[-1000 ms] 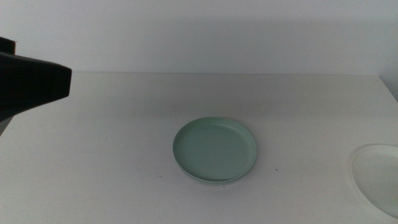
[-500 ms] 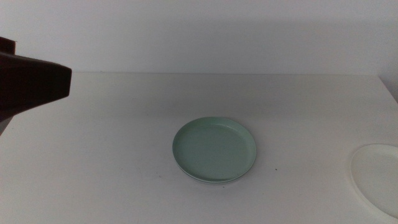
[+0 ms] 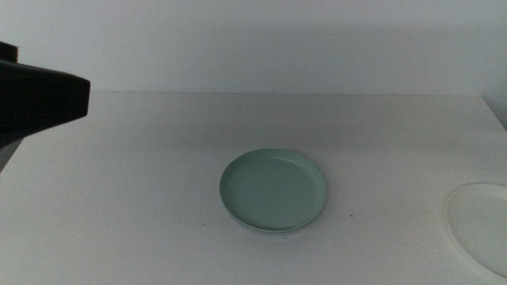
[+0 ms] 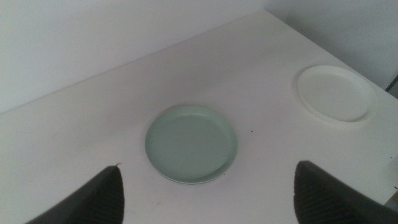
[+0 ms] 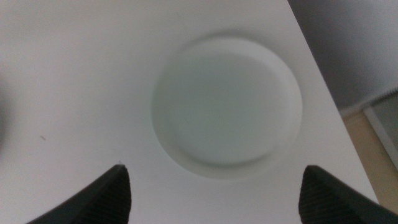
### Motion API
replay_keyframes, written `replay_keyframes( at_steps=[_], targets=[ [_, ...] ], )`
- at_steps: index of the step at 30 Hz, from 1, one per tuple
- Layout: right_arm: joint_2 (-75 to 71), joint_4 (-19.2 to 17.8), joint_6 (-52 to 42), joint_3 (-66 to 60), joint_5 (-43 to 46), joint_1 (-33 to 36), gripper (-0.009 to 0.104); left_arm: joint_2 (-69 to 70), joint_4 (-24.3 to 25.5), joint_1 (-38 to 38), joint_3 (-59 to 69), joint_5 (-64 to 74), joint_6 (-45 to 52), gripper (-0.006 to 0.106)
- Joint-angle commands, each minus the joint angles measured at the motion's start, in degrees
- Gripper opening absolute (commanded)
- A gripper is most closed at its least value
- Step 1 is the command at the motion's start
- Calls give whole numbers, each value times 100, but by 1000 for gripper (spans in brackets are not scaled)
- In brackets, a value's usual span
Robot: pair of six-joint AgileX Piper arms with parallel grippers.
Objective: Stack the three bowls on top of each other.
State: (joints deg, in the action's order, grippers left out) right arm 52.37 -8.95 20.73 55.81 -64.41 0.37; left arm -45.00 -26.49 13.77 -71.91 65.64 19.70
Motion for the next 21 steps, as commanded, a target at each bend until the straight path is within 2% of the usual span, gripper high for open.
replay_keyframes(
  at_steps=[1, 6, 7, 11, 13, 15, 18, 21],
  targets=[
    [394, -68, -127, 102, -107, -138, 72, 15, -46, -11, 33, -78, -12, 94],
    [1105, 206, -768, 125, 230, -992, 72, 25, -46, -11, 33, -72, -12, 94],
    [1304, 367, -887, 125, 267, -1288, 72, 25, -46, -11, 33, -72, -12, 94],
    [2121, 1475, -1688, 125, 718, -2363, 72, 24, -46, -11, 33, -72, -26, 94],
    [2537, 1818, -1959, 125, 1048, -2576, 72, 24, -56, -11, 33, -72, -26, 94],
    [2907, 1718, -2073, 137, 1298, -2657, 72, 24, -29, -11, 33, -81, -26, 94],
    [3420, 1251, -2073, 182, 1449, -2668, 72, 24, -18, -11, 33, -100, -16, 94],
    [3849, 1168, -2031, 209, 1575, -2668, 72, 24, -18, -11, 33, -100, -16, 94]
  ],
)
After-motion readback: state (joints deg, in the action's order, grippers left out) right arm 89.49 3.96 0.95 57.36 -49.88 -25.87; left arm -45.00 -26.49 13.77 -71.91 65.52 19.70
